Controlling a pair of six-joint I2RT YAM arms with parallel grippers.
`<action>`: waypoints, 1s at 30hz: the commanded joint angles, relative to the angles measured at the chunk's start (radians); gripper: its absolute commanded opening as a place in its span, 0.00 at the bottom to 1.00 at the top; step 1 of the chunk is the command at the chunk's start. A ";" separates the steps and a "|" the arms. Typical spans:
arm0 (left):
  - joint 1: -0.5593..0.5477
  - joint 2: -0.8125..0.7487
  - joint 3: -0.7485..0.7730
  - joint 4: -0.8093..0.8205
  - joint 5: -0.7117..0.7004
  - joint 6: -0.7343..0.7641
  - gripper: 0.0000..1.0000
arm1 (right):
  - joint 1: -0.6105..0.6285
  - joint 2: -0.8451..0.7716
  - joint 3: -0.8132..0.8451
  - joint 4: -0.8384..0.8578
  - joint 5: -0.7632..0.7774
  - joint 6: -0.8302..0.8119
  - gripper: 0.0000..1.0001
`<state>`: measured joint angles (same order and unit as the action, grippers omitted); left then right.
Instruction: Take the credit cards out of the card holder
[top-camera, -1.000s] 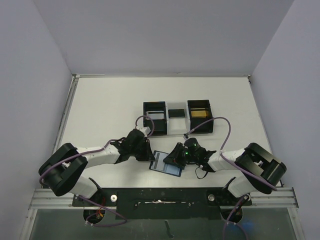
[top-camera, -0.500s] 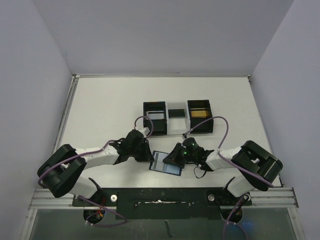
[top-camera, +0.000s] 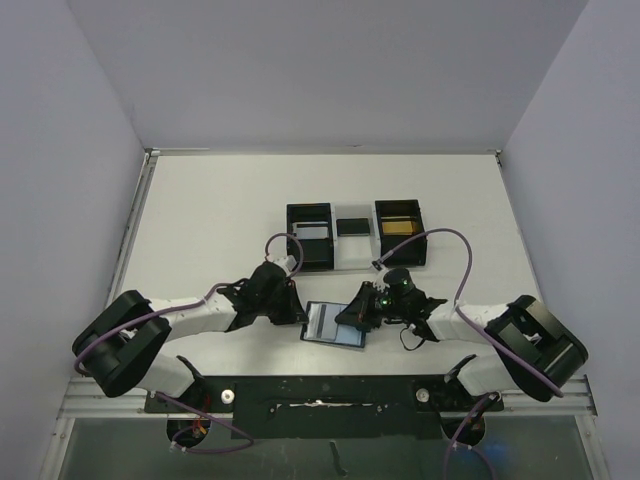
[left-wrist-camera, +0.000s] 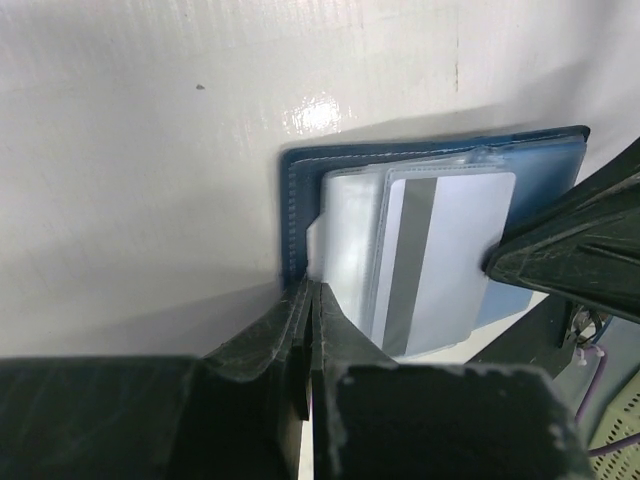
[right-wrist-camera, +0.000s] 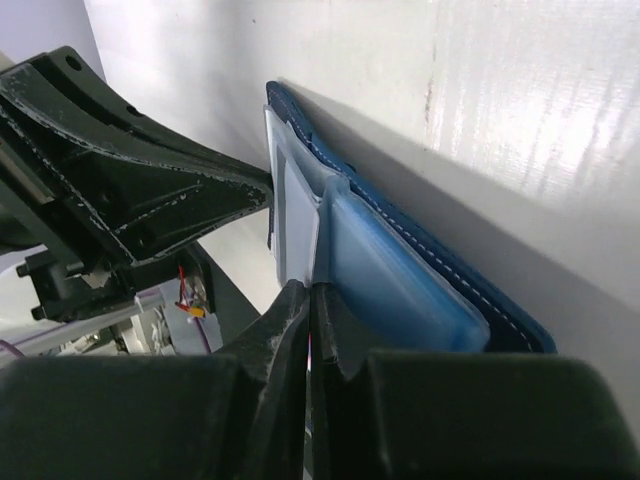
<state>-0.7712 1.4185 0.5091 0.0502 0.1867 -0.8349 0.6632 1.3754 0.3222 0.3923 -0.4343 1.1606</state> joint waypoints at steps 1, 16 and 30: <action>-0.002 -0.011 -0.021 -0.029 -0.058 -0.001 0.00 | -0.046 -0.058 -0.004 -0.090 -0.081 -0.095 0.00; -0.003 -0.092 0.011 -0.071 -0.076 0.015 0.02 | -0.096 -0.034 0.032 -0.197 -0.112 -0.179 0.00; -0.052 0.064 0.141 0.070 0.156 0.057 0.16 | -0.083 -0.018 0.063 -0.179 -0.049 -0.149 0.01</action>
<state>-0.8017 1.3926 0.6350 0.0673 0.2646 -0.7742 0.5716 1.3670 0.3527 0.1905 -0.5213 1.0019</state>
